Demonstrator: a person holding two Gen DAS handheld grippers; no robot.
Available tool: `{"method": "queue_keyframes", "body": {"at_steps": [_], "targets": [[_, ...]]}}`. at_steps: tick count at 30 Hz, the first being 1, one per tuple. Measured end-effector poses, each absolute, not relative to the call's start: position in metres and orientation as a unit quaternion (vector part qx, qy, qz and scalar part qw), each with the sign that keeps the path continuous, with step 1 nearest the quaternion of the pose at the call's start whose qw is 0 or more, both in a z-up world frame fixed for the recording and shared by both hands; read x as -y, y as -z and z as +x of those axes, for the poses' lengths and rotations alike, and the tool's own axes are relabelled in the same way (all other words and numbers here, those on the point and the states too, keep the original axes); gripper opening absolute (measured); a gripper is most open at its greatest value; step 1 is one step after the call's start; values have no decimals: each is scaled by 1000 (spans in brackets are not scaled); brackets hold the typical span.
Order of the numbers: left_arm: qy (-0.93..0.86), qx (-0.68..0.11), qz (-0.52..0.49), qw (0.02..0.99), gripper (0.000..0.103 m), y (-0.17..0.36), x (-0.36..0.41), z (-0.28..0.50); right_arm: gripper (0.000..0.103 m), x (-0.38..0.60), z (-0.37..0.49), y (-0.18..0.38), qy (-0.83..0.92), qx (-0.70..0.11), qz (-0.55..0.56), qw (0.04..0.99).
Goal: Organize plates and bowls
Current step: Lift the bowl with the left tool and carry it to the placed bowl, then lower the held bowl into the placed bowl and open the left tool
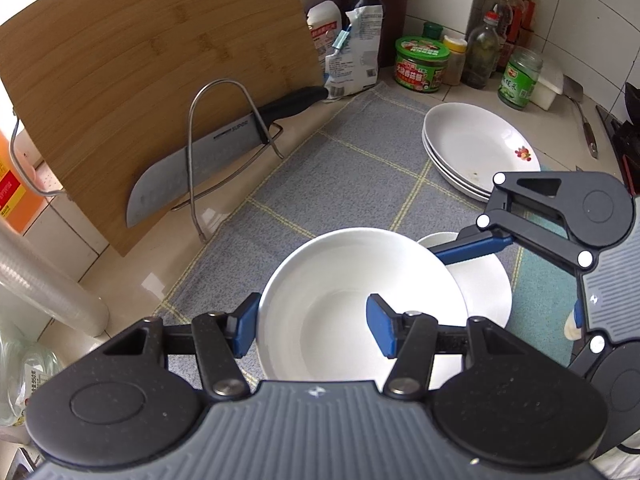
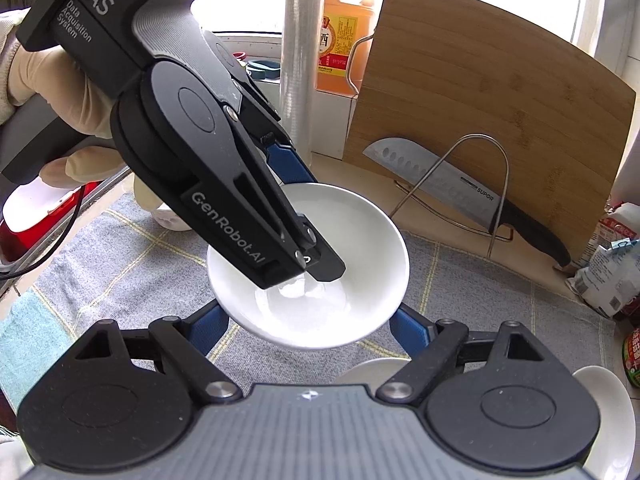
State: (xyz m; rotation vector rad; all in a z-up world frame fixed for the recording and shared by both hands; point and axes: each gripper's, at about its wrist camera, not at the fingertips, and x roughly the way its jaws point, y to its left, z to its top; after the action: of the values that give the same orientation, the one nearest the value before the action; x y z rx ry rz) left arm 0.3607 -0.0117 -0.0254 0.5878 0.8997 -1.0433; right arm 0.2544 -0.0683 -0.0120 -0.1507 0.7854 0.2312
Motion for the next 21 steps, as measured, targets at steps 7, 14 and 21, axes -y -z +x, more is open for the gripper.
{"method": "queue_keyframes", "body": {"at_steps": [7, 14, 21], "targets": [[495, -396, 277, 722, 55, 24, 33, 345, 90, 84, 235, 8, -86, -382, -67, 918], [519, -385, 287, 707, 55, 26, 60, 330, 90, 103, 214, 7, -52, -384, -58, 920], [536, -384, 292, 693, 55, 33, 82, 321, 90, 118, 198, 11, -28, -392, -46, 918]]}}
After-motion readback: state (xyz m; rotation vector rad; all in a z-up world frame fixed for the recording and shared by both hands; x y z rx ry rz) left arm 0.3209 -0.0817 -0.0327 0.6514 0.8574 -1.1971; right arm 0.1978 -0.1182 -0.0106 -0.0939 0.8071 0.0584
